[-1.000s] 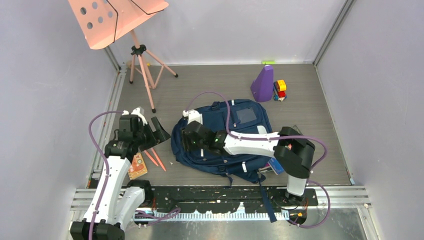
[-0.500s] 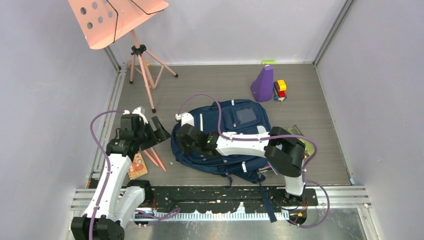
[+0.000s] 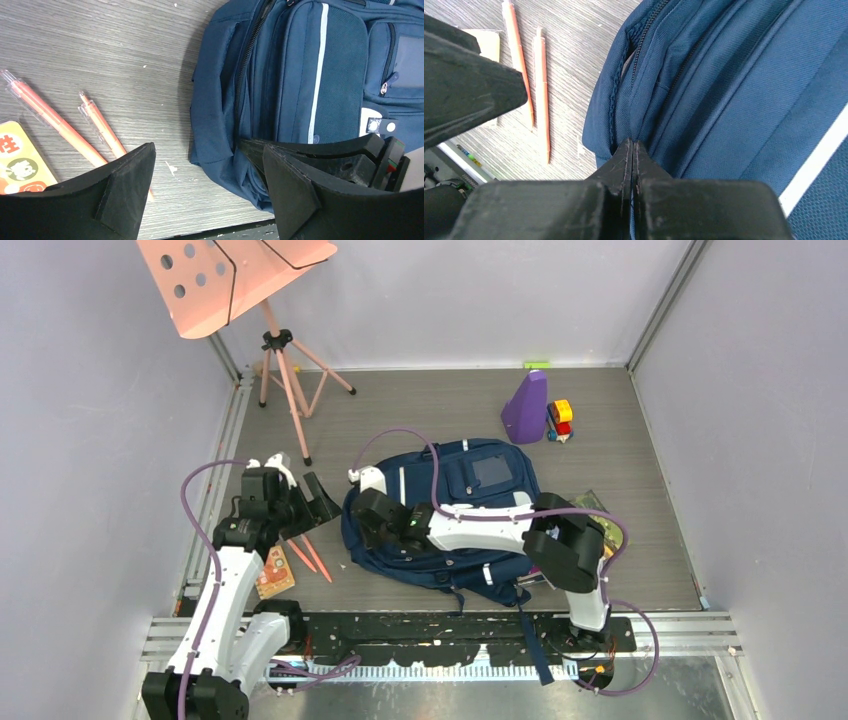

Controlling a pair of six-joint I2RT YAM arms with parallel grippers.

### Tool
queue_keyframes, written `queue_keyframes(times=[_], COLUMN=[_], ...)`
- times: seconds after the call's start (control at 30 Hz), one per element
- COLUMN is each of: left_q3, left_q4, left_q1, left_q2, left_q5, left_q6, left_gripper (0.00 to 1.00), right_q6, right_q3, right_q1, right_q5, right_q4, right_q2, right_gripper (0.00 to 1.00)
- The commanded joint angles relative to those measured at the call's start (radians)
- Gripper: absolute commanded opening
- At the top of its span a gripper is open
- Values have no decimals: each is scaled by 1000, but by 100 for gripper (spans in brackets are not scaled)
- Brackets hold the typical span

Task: Pack the student bag
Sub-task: Adjust the student bag at the center of the board.

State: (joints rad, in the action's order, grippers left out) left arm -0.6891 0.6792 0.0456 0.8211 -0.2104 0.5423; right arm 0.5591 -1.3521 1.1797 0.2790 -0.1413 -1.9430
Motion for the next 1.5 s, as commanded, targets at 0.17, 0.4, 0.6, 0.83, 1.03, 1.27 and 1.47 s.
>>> queue_keyframes(times=[0.17, 0.4, 0.6, 0.83, 1.03, 1.27, 1.47], left_q3=[-13, 24, 20, -13, -60, -116, -104], left_q4=[-93, -193, -244, -372, -487, -380, -281], left_q1=[15, 51, 105, 159, 199, 181, 7], left_q2=[52, 96, 218, 391, 505, 452, 237], left_q5=[-95, -91, 11, 27, 21, 195, 238], left_q6=[-8, 50, 41, 60, 83, 16, 2], left_gripper=[74, 75, 80, 85, 80, 0, 0], right_q6=[-10, -10, -32, -144, -218, -302, -311], right_q3=[80, 138, 180, 187, 181, 185, 194], right_q1=[-49, -96, -110, -111, -113, -170, -327], right_q5=[9, 53, 130, 240, 340, 526, 438], right_q4=[77, 70, 41, -15, -65, -124, -97], right_q2=[290, 388, 451, 549, 607, 680, 719], right_gripper=[1, 1, 1, 1, 1, 1, 1])
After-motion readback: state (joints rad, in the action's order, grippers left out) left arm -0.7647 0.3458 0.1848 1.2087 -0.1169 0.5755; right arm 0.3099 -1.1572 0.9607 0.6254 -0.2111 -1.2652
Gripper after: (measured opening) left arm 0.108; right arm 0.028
